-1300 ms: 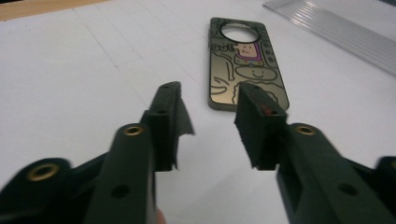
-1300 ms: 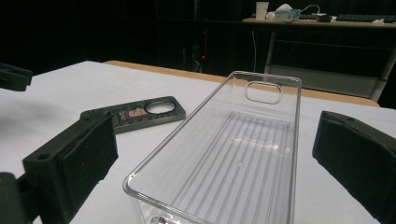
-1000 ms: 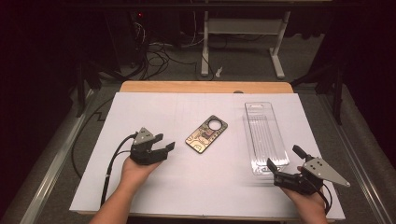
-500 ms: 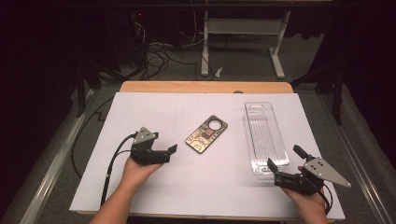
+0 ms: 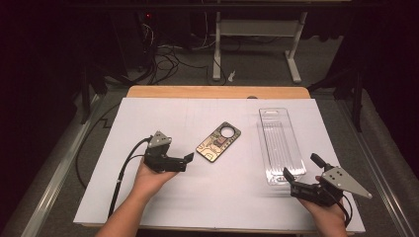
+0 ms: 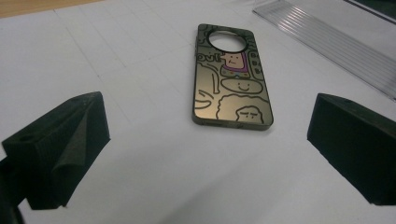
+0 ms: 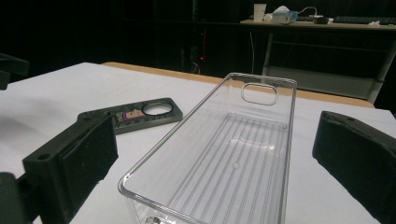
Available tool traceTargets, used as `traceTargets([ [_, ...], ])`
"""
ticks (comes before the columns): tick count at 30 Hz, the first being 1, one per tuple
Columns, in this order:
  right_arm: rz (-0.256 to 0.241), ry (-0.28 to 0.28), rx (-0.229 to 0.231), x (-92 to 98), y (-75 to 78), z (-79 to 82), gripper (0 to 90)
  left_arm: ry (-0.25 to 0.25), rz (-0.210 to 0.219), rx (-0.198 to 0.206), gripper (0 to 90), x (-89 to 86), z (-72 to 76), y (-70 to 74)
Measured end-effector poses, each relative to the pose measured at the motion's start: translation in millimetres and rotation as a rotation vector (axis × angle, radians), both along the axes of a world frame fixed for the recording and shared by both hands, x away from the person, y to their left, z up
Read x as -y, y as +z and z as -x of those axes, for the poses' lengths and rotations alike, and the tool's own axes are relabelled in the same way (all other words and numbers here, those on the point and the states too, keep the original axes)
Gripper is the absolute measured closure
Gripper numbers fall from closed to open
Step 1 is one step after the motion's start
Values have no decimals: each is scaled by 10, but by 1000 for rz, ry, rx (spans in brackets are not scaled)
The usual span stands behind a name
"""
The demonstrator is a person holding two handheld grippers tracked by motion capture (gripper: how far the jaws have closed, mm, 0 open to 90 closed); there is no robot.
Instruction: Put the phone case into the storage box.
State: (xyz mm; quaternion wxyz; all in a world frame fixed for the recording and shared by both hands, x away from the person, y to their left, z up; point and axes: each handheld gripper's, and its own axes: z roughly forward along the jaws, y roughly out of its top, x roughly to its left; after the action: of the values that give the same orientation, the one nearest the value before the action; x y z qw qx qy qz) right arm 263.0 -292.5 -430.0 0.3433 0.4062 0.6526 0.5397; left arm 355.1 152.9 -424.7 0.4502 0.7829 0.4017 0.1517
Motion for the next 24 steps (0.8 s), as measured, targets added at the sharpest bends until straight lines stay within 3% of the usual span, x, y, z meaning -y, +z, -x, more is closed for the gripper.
traceTargets([
  [6,-2,0,-1,16,2,0,7,0,-3,-17,5,109,-172,90],
  [11,-6,-2,0,21,4,2,7,-13,-37,-48,5,242,-322,133],
  [21,-11,-4,1,33,7,6,7,-61,-125,-146,2,661,-642,146],
  [24,-11,-2,2,36,6,9,7,-74,-178,-181,2,819,-752,89],
])
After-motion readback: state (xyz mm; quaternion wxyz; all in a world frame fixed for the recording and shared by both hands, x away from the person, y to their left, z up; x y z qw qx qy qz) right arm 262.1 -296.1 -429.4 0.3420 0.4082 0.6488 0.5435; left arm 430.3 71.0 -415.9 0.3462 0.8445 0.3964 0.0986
